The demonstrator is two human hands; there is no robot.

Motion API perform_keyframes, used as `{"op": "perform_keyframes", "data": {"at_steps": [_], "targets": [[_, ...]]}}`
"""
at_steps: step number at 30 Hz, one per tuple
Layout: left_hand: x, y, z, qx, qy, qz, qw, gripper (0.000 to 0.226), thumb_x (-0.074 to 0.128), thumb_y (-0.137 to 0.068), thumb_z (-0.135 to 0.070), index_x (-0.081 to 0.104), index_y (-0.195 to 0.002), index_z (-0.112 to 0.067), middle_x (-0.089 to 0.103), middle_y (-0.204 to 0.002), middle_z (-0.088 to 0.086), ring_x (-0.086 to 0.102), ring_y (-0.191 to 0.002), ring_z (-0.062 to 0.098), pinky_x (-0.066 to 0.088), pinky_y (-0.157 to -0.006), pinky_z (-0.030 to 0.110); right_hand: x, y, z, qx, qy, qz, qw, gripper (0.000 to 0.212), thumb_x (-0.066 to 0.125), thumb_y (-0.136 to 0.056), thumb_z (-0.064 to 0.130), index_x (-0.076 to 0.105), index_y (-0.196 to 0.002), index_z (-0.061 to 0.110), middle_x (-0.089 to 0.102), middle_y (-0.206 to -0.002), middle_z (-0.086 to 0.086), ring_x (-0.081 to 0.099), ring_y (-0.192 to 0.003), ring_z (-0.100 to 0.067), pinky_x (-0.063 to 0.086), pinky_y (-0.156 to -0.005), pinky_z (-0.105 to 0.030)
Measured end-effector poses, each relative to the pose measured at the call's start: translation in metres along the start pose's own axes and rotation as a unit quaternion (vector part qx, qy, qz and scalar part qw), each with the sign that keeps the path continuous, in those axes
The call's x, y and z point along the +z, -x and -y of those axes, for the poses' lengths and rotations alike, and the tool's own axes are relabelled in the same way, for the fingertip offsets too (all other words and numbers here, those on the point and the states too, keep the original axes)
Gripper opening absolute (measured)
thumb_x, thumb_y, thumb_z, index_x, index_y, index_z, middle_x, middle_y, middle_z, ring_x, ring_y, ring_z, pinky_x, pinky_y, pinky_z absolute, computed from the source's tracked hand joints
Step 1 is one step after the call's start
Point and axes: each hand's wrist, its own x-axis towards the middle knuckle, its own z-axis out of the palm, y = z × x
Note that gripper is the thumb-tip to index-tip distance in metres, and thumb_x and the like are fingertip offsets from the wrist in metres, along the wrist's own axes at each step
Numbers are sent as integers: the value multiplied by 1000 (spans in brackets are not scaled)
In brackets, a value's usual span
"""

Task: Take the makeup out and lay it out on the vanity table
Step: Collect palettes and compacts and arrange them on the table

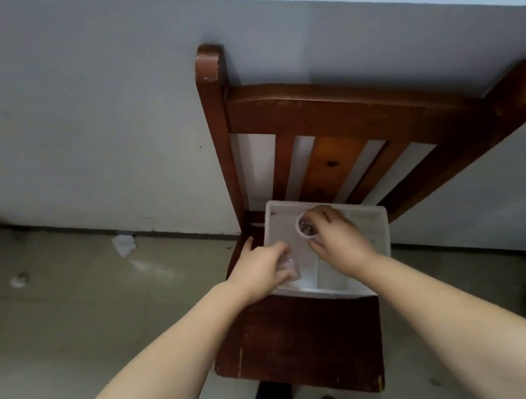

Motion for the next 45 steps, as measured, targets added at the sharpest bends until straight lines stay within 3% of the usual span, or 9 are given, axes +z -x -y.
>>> {"op": "perform_keyframes", "data": {"at_steps": [3,6,8,10,19,24,28,32,45], "targets": [[-15,30,-12,-85,265,-77,957,25,69,-81,-17,58,-103,-13,64,-96,5,59,-91,19,42,-77,23,-20,23,9,-23,-11,-7,1000,39,61,-87,20,49,-123,12,50,-125,-11,51,-114,-27,44,-93,-34],[-21,71,-24,-149,479,-138,854,13,67,-84,-8,57,-91,-12,59,-86,6,58,-83,17,54,-74,30,-38,47,28,-76,-3,-18,997,38,60,-89,24,47,-124,16,49,-124,-5,50,-113,-22,45,-88,-30],[-21,102,-34,-175,567,-185,783,12,64,-86,-5,54,-93,-8,58,-86,10,60,-80,18,59,-68,32,-47,64,46,-129,3,-25,991,38,58,-91,25,46,-125,16,48,-125,-4,49,-114,-21,47,-87,-31],[-18,137,-42,-185,605,-235,738,11,61,-88,-4,53,-96,-5,59,-87,10,61,-76,16,59,-58,27,-52,82,67,-177,0,-28,984,38,58,-91,24,48,-125,14,48,-125,-5,49,-114,-23,48,-86,-34],[43,339,-53,-243,636,-420,599,6,59,-90,-7,54,-93,-11,63,-84,8,63,-69,14,58,-59,25,-20,178,183,-364,29,40,930,36,55,-92,28,48,-124,13,45,-129,-4,48,-114,-24,48,-81,-33],[110,476,-52,-294,624,-526,499,8,58,-92,-9,53,-98,-10,60,-86,7,60,-71,14,54,-53,20,34,259,276,-462,41,108,879,35,55,-90,27,49,-123,17,46,-128,-3,47,-116,-25,47,-82,-34],[184,594,-70,-337,602,-594,413,5,58,-91,-10,54,-93,-11,59,-82,6,61,-63,10,54,-52,19,83,350,338,-568,67,164,804,37,56,-90,26,47,-126,16,46,-127,-5,47,-116,-26,47,-83,-35],[270,718,-104,-374,574,-647,336,7,60,-90,-9,55,-94,-11,59,-87,8,59,-69,14,55,-55,20,139,460,396,-649,68,200,731,40,57,-89,27,46,-126,15,46,-129,-4,47,-118,-27,49,-85,-38],[521,1051,-278,-453,460,-760,70,24,61,-89,-6,59,-112,1,60,-94,14,60,-74,16,57,-57,22,275,870,525,-811,59,298,500,36,58,-89,26,49,-122,13,49,-123,-7,49,-114,-27,44,-85,-34]]}}
